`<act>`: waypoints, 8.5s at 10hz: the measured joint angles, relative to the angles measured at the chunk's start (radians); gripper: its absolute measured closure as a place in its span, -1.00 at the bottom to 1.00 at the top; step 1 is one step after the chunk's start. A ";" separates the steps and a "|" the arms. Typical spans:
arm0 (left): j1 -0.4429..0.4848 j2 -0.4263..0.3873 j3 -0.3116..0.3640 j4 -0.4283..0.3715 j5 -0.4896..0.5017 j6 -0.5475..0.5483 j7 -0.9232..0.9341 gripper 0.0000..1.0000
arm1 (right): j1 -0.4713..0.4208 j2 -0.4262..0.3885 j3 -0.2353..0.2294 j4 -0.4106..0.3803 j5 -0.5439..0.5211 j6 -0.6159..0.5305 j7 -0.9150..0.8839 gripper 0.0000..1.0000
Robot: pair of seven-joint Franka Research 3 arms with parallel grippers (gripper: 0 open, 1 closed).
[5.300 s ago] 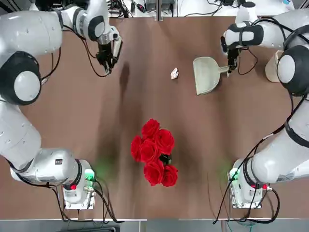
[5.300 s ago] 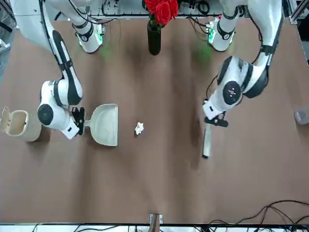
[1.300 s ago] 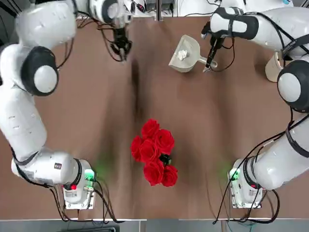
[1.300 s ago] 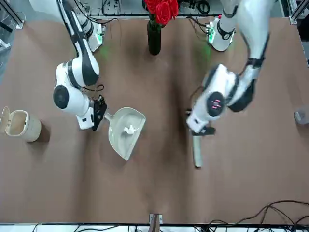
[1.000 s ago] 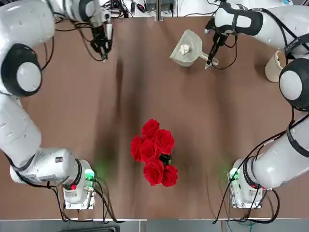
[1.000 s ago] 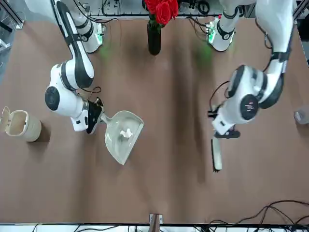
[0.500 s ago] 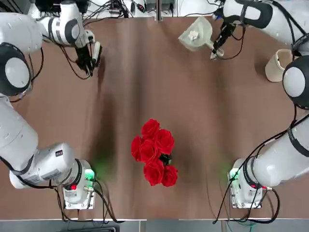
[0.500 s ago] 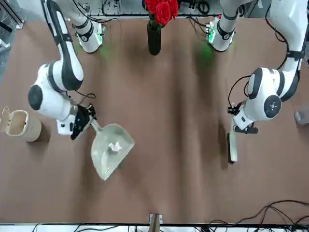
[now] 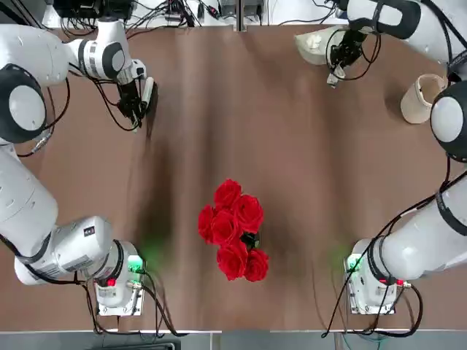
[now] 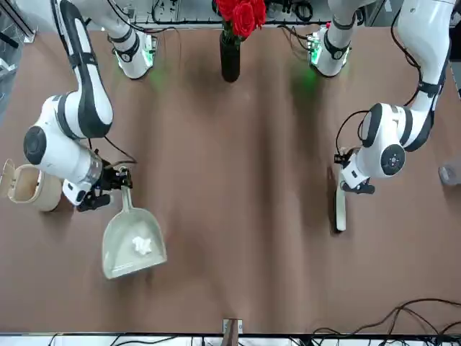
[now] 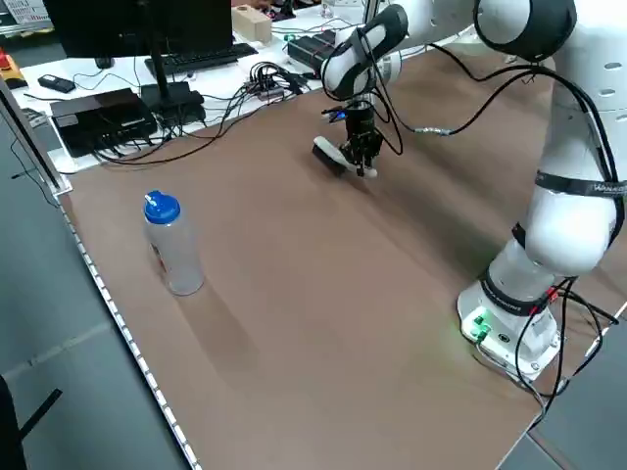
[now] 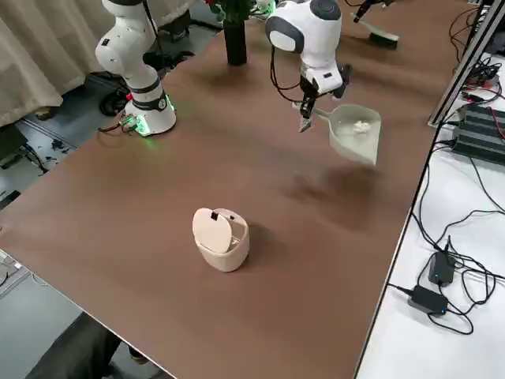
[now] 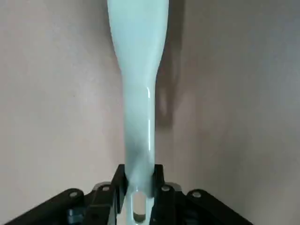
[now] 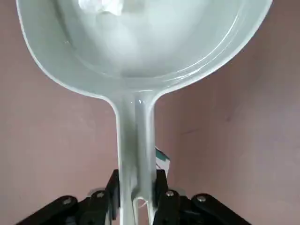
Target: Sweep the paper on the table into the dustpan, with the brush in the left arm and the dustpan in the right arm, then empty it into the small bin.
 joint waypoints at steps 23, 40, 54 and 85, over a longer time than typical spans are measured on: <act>-0.048 -0.235 0.065 0.464 -0.043 -0.412 -0.053 -1.00 | -0.117 -0.142 -0.008 -0.108 -0.117 0.272 1.281 0.33; -0.236 -0.415 0.268 0.483 -0.138 -0.499 -0.055 -1.00 | -0.208 -0.374 -0.017 -0.322 -0.172 0.067 1.572 0.33; -0.238 -0.415 0.237 0.496 -0.139 -0.516 -0.059 -1.00 | -0.302 -0.382 -0.018 -0.238 -0.154 -0.243 1.410 0.33; -0.237 -0.415 0.241 0.499 -0.139 -0.516 -0.056 -1.00 | -0.458 -0.380 -0.166 -0.126 -0.045 -0.547 0.733 0.33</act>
